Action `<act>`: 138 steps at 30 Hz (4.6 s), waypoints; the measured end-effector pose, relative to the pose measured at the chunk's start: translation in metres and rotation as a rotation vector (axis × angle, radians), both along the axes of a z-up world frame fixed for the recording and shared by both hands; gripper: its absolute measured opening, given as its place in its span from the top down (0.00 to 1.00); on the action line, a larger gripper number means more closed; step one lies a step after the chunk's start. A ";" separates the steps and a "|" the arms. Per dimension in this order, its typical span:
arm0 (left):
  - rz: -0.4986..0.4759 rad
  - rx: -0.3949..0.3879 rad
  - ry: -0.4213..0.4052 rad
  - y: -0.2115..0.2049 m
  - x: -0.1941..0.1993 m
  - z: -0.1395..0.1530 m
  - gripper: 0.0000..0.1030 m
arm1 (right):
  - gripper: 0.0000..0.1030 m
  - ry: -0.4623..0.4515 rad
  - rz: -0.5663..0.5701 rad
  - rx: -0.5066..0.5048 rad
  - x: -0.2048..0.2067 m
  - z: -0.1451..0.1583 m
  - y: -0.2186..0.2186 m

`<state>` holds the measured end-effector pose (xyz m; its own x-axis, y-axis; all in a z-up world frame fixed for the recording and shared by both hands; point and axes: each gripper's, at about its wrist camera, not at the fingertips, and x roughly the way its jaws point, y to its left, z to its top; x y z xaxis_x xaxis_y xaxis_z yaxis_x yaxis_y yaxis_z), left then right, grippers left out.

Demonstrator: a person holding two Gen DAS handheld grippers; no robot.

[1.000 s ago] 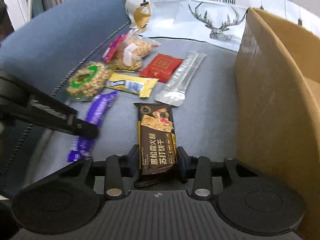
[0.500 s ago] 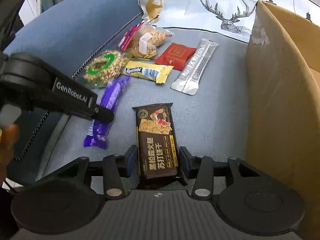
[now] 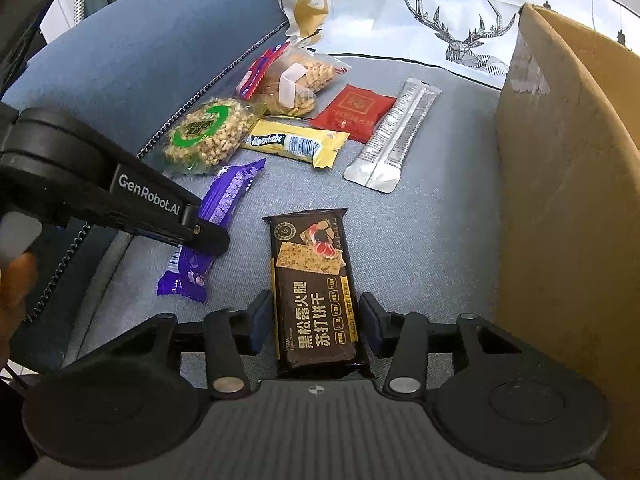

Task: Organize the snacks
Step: 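Close the left gripper on the purple bar while the right gripper grasps the cracker pack, then lift the purple bar and cracker pack and carry both over the box, then open both grippers to drop the snacks into the box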

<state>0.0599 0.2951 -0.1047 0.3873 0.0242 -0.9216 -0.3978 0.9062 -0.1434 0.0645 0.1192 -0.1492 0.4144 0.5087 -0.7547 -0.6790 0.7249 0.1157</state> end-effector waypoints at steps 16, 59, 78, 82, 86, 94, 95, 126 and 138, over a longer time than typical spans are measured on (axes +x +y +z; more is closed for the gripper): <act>0.023 0.025 -0.255 -0.009 -0.015 0.044 0.82 | 0.60 -0.230 -0.046 0.210 -0.017 0.053 -0.036; -0.147 0.222 -0.792 -0.176 0.000 0.117 0.82 | 0.60 -0.459 -0.428 0.388 0.042 0.117 -0.250; -0.289 0.208 -0.797 -0.216 0.042 0.105 0.82 | 0.60 -0.483 -0.515 0.334 0.057 0.116 -0.254; -0.311 0.198 -0.804 -0.222 0.043 0.104 0.82 | 0.60 -0.485 -0.529 0.329 0.059 0.116 -0.253; -0.323 0.188 -0.809 -0.227 0.043 0.104 0.82 | 0.60 -0.488 -0.549 0.329 0.057 0.116 -0.251; -0.340 0.182 -0.813 -0.230 0.043 0.103 0.82 | 0.60 -0.483 -0.576 0.333 0.056 0.116 -0.252; -0.340 0.181 -0.814 -0.231 0.043 0.102 0.82 | 0.60 -0.479 -0.579 0.334 0.056 0.115 -0.253; -0.357 0.145 -0.831 -0.233 0.045 0.103 0.73 | 0.39 -0.505 -0.578 0.316 0.054 0.115 -0.248; -0.332 0.146 -0.839 -0.222 0.041 0.106 0.73 | 0.39 -0.503 -0.564 0.310 0.053 0.114 -0.243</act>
<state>0.1005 0.0733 0.0016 0.9369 -0.1134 -0.3306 0.0692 0.9874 -0.1425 0.1179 -0.1234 -0.0355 0.9221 0.2774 -0.2697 -0.2458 0.9584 0.1453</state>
